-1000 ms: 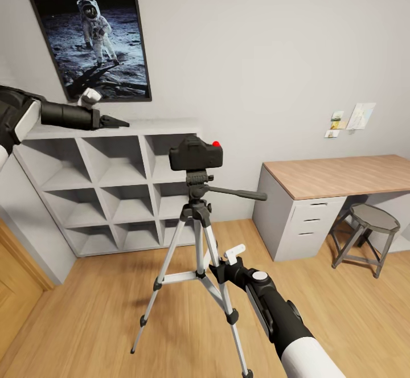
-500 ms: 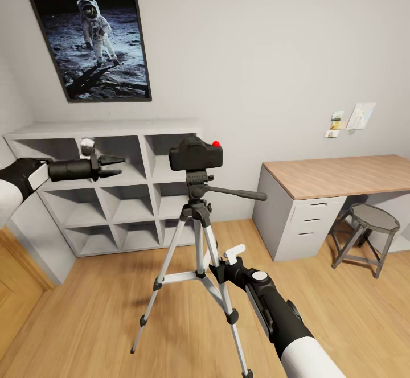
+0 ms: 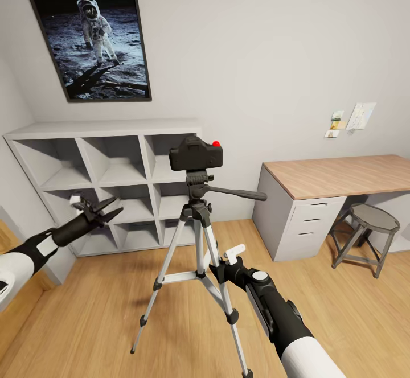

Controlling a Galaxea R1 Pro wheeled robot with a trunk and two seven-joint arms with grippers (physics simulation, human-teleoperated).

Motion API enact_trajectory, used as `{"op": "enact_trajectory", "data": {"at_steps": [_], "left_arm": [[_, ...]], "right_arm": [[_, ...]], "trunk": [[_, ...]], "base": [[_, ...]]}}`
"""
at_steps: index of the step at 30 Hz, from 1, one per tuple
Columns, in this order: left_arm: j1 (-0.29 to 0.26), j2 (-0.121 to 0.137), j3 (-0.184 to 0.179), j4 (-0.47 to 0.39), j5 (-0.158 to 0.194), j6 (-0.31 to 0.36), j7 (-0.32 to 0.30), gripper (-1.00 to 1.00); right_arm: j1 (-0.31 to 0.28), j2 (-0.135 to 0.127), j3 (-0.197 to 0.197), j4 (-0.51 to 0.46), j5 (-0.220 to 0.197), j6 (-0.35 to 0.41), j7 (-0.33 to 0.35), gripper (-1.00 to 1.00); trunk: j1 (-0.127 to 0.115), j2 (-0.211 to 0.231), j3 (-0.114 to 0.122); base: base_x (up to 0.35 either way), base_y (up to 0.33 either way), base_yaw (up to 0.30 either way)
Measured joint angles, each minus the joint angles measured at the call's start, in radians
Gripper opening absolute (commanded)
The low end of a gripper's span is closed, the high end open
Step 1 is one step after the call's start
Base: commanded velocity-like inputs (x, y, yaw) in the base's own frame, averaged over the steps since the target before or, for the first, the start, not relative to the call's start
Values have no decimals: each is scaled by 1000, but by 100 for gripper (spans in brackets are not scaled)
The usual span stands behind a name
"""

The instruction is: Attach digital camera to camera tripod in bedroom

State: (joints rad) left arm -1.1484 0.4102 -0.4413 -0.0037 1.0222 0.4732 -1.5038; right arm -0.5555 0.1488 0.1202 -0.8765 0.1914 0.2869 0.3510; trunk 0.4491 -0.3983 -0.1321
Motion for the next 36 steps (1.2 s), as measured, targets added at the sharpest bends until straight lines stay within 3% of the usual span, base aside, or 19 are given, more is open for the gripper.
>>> {"op": "enact_trajectory", "data": {"at_steps": [2,4,8,12,13,18,19,23,24,29,31,35,36], "left_arm": [[44,-1,-4,0,54,-11,-2,100],[75,0,-2,1,75,-16,-1,100],[150,2,-4,1,99,-22,39,100],[204,3,-5,2,105,-24,138,100],[229,2,-10,2,105,-26,211,100],[304,-2,-8,2,107,-26,438,100],[335,-4,-12,2,108,-27,532,100],[394,-10,-6,2,114,-27,726,100],[417,-17,-10,3,114,-32,817,100],[474,-46,-3,2,117,-79,1051,100],[523,-72,-4,3,118,-146,1251,100],[574,-100,0,2,124,-211,1461,100],[596,-113,0,3,123,-238,1541,100]], "right_arm": [[0,0,0,0,0,0,0,-100],[0,0,0,0,1,0,1,-100],[0,1,-1,0,5,0,1,-100],[0,2,-2,0,9,-1,2,-100],[0,2,-2,0,8,-1,2,-100],[0,1,-1,0,4,-1,2,-100],[0,0,-1,0,3,0,1,-100],[0,-1,0,0,0,0,1,-100],[0,-1,0,-1,0,0,1,-100],[0,-2,0,-2,-2,2,1,-100],[0,-2,-1,-3,2,2,5,-100],[0,-3,-4,-4,9,3,13,-100],[0,-3,-4,-5,10,4,16,-100]], "trunk": [[0,0,0],[0,0,0],[0,0,0],[0,0,0],[0,0,0],[0,0,0],[0,0,0],[0,0,0],[0,0,0],[0,0,0],[0,0,0],[0,0,0],[0,0,0]], "base": [[0,0,0],[0,0,0],[0,0,0],[0,0,0],[0,0,0],[0,0,0],[0,0,0],[0,0,0],[0,0,0],[0,0,0],[0,0,0],[0,0,0],[0,0,0]]}}
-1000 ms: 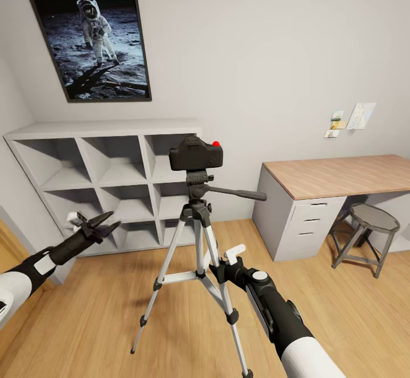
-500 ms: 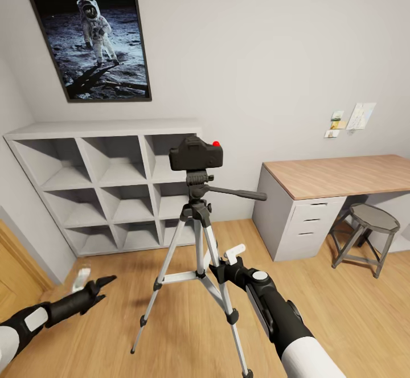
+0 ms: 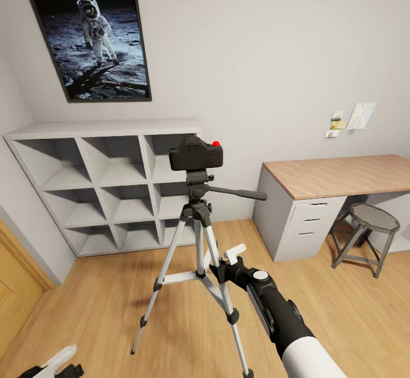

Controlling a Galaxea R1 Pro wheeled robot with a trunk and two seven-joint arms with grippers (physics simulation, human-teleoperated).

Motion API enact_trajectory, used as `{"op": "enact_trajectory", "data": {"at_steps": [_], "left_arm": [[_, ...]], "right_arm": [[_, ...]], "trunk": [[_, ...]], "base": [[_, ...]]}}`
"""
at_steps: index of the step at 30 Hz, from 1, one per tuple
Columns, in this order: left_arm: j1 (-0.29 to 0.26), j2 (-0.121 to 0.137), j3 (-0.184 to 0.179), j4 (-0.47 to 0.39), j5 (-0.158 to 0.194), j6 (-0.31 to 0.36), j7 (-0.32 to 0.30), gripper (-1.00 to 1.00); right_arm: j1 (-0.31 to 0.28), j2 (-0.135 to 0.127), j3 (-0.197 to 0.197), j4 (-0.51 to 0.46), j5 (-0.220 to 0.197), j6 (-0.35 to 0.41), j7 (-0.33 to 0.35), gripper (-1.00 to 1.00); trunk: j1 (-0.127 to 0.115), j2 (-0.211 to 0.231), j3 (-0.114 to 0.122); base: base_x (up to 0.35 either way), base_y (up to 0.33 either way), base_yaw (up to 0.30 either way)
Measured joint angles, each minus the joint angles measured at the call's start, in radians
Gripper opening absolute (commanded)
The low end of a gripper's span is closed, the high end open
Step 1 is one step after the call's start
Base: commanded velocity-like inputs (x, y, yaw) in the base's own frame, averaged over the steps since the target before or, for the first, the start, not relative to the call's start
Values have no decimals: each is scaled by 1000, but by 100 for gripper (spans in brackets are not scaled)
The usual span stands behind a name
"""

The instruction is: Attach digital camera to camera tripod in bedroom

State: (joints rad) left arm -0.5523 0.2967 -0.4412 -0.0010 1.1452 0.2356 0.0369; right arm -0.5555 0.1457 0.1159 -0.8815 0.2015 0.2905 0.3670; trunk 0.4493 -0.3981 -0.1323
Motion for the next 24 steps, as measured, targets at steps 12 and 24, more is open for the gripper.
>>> {"op": "enact_trajectory", "data": {"at_steps": [12,24], "left_arm": [[99,-86,0,-1,-4,-72,199,100],[134,-117,-1,-1,-6,-78,207,100]], "right_arm": [[0,0,1,-2,3,2,8,-100],[-1,0,1,-2,3,3,8,-100]], "trunk": [[0,0,0],[0,0,0]], "base": [[0,0,0],[0,0,0]]}}
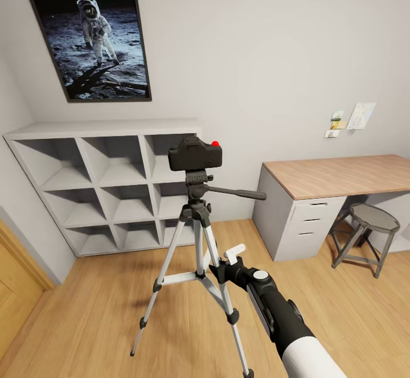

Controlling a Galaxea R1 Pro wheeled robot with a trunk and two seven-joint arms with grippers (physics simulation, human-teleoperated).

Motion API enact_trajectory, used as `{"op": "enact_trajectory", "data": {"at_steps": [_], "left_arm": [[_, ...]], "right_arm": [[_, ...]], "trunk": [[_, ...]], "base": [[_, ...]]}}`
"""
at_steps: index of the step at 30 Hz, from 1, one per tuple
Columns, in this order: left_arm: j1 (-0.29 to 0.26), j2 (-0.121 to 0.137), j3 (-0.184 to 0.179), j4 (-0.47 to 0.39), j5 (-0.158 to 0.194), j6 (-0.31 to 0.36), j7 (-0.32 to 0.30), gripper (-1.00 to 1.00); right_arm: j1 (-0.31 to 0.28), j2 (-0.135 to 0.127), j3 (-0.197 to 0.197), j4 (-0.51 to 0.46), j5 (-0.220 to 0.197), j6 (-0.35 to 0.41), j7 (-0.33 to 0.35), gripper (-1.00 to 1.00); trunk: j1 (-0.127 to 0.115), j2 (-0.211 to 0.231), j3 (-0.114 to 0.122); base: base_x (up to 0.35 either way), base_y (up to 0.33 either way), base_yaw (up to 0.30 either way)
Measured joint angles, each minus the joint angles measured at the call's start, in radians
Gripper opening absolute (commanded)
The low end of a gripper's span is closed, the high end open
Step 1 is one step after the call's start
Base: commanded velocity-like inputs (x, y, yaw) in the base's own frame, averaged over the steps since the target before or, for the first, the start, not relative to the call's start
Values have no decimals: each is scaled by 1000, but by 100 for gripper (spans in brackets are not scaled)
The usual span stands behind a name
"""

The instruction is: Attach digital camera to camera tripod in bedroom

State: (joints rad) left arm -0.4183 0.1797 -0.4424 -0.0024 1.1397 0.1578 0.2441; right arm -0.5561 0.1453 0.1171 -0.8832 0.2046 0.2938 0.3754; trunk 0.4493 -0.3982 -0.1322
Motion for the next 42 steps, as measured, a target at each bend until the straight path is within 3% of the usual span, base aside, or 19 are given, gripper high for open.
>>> {"op": "enact_trajectory", "data": {"at_steps": [9,10,12,27,42], "left_arm": [[3,-35,0,1,1,14,2,100],[3,-37,0,1,1,13,2,100],[3,-41,0,1,0,9,3,100],[4,-44,-1,0,-1,3,1,100],[4,-61,-2,0,-2,4,0,100]], "right_arm": [[0,0,1,1,-3,0,-1,-100],[0,0,1,1,-3,0,-1,100],[0,0,0,72,-6,24,5,100],[0,0,-1,72,-1,24,4,100],[0,-1,-1,72,3,23,3,100]], "trunk": [[0,0,0],[0,0,0],[0,0,0],[0,0,0],[1,0,0]], "base": [[0,0,0],[0,0,0],[0,0,0],[-9,0,0],[-280,0,0]]}}
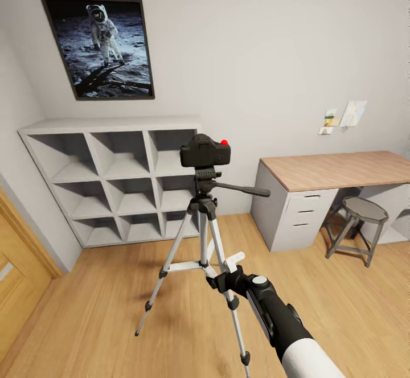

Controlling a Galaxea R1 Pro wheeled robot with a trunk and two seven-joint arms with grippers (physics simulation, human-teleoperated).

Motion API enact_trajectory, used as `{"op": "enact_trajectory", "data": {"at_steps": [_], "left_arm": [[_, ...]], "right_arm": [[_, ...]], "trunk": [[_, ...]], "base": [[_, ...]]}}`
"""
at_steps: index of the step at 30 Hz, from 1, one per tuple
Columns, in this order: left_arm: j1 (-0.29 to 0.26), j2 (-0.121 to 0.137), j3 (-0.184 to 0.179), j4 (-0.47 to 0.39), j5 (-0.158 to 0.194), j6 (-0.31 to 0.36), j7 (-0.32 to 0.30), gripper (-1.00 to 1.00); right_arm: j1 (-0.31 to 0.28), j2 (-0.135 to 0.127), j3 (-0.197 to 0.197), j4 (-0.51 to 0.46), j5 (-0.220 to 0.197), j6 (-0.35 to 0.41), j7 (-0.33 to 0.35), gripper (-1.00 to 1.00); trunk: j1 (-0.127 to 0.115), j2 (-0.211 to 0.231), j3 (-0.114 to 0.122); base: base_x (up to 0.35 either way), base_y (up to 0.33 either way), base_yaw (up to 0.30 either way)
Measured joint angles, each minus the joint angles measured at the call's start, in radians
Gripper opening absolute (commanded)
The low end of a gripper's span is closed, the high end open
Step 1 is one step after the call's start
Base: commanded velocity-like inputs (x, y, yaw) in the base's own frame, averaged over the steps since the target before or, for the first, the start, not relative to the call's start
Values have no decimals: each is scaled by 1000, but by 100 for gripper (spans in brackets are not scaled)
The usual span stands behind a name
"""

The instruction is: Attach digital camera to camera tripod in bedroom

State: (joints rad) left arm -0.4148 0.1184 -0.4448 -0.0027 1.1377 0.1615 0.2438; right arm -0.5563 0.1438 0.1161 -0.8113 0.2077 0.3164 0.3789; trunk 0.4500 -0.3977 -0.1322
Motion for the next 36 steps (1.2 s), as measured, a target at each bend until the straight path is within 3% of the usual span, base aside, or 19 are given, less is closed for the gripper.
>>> {"op": "enact_trajectory", "data": {"at_steps": [20,36], "left_arm": [[0,-2,-1,0,-4,-2,1,100],[9,-6,-1,0,-5,-1,-5,100]], "right_arm": [[0,-1,-6,-11,-4,2,-8,100],[0,-2,-8,-14,-4,3,-10,100]], "trunk": [[0,0,0],[-1,0,0]], "base": [[-323,0,0],[-51,0,0]]}}
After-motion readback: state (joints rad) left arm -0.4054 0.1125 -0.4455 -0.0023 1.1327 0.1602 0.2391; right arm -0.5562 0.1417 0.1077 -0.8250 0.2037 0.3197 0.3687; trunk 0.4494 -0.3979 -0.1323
